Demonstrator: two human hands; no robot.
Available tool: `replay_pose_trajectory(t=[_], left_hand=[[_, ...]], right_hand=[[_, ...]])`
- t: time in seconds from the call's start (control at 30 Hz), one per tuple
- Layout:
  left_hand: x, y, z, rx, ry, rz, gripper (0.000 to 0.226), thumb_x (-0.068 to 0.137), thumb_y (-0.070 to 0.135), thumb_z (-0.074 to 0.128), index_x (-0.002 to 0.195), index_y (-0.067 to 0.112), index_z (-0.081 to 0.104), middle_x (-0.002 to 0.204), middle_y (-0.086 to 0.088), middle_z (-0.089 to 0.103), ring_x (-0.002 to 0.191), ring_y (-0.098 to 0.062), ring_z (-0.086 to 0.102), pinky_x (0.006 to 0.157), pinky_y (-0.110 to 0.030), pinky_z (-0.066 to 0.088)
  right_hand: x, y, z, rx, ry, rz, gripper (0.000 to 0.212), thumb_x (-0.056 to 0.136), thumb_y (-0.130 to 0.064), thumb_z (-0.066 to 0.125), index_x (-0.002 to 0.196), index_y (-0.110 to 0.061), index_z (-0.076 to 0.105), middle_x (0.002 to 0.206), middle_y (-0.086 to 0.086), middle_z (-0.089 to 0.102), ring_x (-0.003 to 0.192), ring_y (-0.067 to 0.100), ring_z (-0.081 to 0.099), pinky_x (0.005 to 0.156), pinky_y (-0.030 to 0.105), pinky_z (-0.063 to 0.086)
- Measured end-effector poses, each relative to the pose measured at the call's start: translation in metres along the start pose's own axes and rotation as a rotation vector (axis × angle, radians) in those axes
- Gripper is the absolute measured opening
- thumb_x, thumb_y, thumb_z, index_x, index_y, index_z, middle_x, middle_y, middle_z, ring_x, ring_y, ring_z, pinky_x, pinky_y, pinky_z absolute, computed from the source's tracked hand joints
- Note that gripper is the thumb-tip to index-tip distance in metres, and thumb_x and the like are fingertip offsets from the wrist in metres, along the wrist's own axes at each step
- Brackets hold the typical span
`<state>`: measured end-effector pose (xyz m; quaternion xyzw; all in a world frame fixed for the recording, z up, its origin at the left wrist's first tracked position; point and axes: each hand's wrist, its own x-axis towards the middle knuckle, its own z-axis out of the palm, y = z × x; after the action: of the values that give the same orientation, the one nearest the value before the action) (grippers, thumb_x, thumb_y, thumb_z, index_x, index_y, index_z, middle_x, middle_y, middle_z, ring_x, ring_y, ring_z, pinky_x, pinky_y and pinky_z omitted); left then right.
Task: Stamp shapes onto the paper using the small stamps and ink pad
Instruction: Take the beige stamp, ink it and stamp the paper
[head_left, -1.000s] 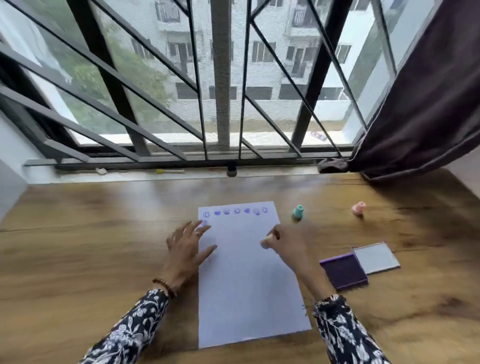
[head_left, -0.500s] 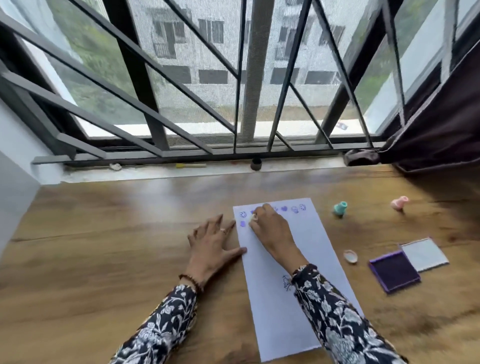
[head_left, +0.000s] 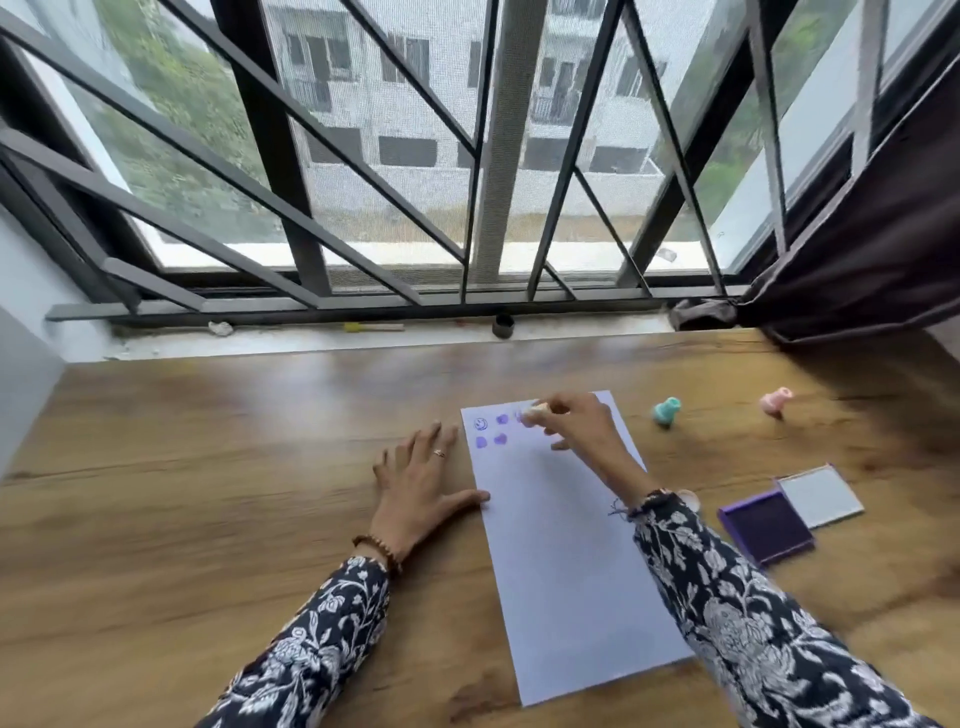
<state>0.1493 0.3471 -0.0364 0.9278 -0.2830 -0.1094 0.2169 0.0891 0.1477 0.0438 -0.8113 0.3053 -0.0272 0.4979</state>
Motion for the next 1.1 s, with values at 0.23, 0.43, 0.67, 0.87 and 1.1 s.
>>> replay_pose_trajectory(t=[0.23, 0.43, 0.67, 0.87, 1.1], left_hand=[[-0.002, 0.045, 0.001, 0.013, 0.115, 0.169, 0.066, 0.076, 0.055, 0.059, 0.132, 0.031, 0.036, 0.143, 0.003, 0.036, 0.134, -0.02, 0.026, 0.101, -0.039, 0.007], [0.001, 0.158, 0.043, 0.028, -0.071, 0.459, 0.04, 0.087, 0.041, 0.052, 0.124, 0.026, 0.048, 0.128, 0.0, 0.05, 0.124, -0.02, 0.037, 0.099, -0.039, 0.015], [0.016, 0.224, 0.076, 0.028, -0.183, 0.441, 0.04, 0.086, 0.032, 0.055, 0.124, 0.02, 0.048, 0.128, -0.005, 0.048, 0.121, -0.021, 0.039, 0.096, -0.037, 0.019], [0.014, 0.235, 0.083, -0.133, -0.123, 0.429, 0.02, 0.084, 0.024, 0.057, 0.101, 0.016, 0.057, 0.104, -0.005, 0.06, 0.1, -0.02, 0.054, 0.084, -0.029, 0.026], [-0.001, 0.254, 0.075, -0.584, -0.155, 0.307, 0.024, 0.077, 0.004, 0.064, 0.099, 0.014, 0.066, 0.09, -0.009, 0.066, 0.076, -0.009, 0.059, 0.068, -0.005, 0.042]], right_hand=[[-0.039, 0.055, -0.084, 0.368, -0.012, 0.174, 0.006, 0.079, -0.019, 0.069, 0.077, -0.014, 0.07, 0.077, -0.001, 0.067, 0.066, 0.011, 0.059, 0.052, 0.016, 0.052], [-0.065, 0.096, -0.152, 0.463, 0.122, 0.266, 0.007, 0.081, -0.016, 0.068, 0.088, -0.013, 0.069, 0.082, 0.004, 0.068, 0.075, 0.016, 0.062, 0.051, 0.014, 0.055], [-0.07, 0.134, -0.191, 0.54, 0.118, 0.291, 0.004, 0.082, -0.01, 0.065, 0.08, -0.012, 0.068, 0.073, 0.005, 0.066, 0.061, 0.013, 0.06, 0.048, 0.015, 0.054], [-0.07, 0.149, -0.193, 0.436, 0.059, 0.158, 0.003, 0.077, -0.013, 0.071, 0.077, -0.015, 0.071, 0.082, 0.01, 0.069, 0.076, 0.017, 0.063, 0.062, 0.019, 0.055], [-0.068, 0.127, -0.186, 0.011, 0.017, -0.141, 0.007, 0.074, -0.03, 0.073, 0.08, -0.032, 0.072, 0.084, -0.01, 0.069, 0.082, 0.001, 0.065, 0.076, 0.024, 0.052]])
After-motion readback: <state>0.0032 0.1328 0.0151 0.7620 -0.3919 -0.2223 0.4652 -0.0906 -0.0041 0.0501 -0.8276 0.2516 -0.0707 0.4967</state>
